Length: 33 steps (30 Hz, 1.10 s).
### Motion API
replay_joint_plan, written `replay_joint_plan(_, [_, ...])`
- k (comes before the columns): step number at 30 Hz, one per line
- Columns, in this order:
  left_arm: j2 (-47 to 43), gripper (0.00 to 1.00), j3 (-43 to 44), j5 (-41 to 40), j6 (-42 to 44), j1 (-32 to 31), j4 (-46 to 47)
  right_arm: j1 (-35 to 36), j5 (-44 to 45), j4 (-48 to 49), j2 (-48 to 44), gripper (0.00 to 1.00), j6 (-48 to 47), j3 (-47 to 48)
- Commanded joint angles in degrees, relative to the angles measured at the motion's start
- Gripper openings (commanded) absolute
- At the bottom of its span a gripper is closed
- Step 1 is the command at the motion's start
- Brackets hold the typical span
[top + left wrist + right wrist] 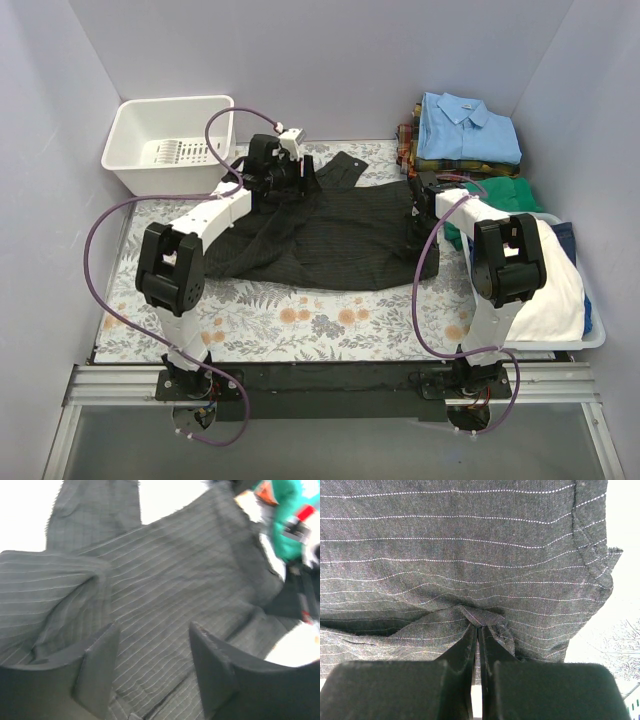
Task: Fold and stack the long sleeve shirts
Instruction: Fold the shirt
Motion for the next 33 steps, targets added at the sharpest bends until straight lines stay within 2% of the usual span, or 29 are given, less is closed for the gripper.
replay_joint_plan(1, [-7.1, 0.60, -2.7, -13.8, -3.1, -0.2, -4.0, -0.3, -1.4, 0.2, -0.8, 0.08, -0.1, 0.7])
replay_joint_plan(2, [-10.1, 0.65, -3.8, -19.8, -4.3, 0.0, -5.4, -0.3, -1.6, 0.3, -1.1, 0.08, -0.1, 0.7])
replay_joint_plan(3, [-11.4, 0.67, -5.0, -21.5, -5.2, 0.8, -7.1, -0.3, -1.7, 0.2, -1.4, 0.08, -0.1, 0.7])
replay_joint_plan(6, [-16.7, 0.68, -10.6, -27.8, -8.7, 2.0, -14.1, -0.1, -1.7, 0.3, -2.5, 0.11, -0.4, 0.5])
replay_joint_plan(7, [-18.0, 0.68, -12.0, -28.6, -9.6, 2.4, -17.0, 0.2, -0.9, 0.2, -3.4, 0.14, -0.6, 0.7])
replay_joint_plan(9, [-21.3, 0.67, -16.6, -30.2, -12.0, 4.1, -19.1, 2.2, 6.3, -0.1, -4.7, 0.21, -1.3, 1.3])
replay_joint_plan(10, [-22.0, 0.67, -18.0, -30.2, -12.6, 4.9, -20.4, 3.2, 8.9, -0.1, -6.2, 0.32, -1.8, 1.6])
replay_joint_plan(11, [-22.6, 0.67, -19.7, -30.4, -13.9, 6.8, -20.9, 4.9, 12.4, 0.0, -6.9, 0.36, -2.1, 2.5])
replay_joint_plan(13, [-22.8, 0.65, -20.5, -30.8, -15.4, 8.8, -23.1, 6.3, 14.3, -0.1, -8.1, 0.43, -2.8, 3.4])
replay_joint_plan(16, [-20.3, 0.62, -20.0, -31.6, -17.3, 12.1, -26.1, 9.0, 15.6, 0.0, -8.7, 0.48, -3.4, 4.7])
replay_joint_plan(23, [-11.8, 0.55, -19.1, -35.2, -19.9, 16.0, -31.8, 12.7, 7.3, 1.3, -7.2, 0.50, -4.2, 2.8])
replay_joint_plan(29, [-11.3, 0.53, -20.7, -34.4, -19.3, 20.9, -34.9, 12.7, -3.2, 4.2, -5.3, 0.50, -5.3, -2.3])
replay_joint_plan(33, [-11.1, 0.53, -22.8, -33.0, -19.0, 24.9, -35.4, 12.7, -4.0, 4.1, -3.0, 0.50, -4.6, -4.9])
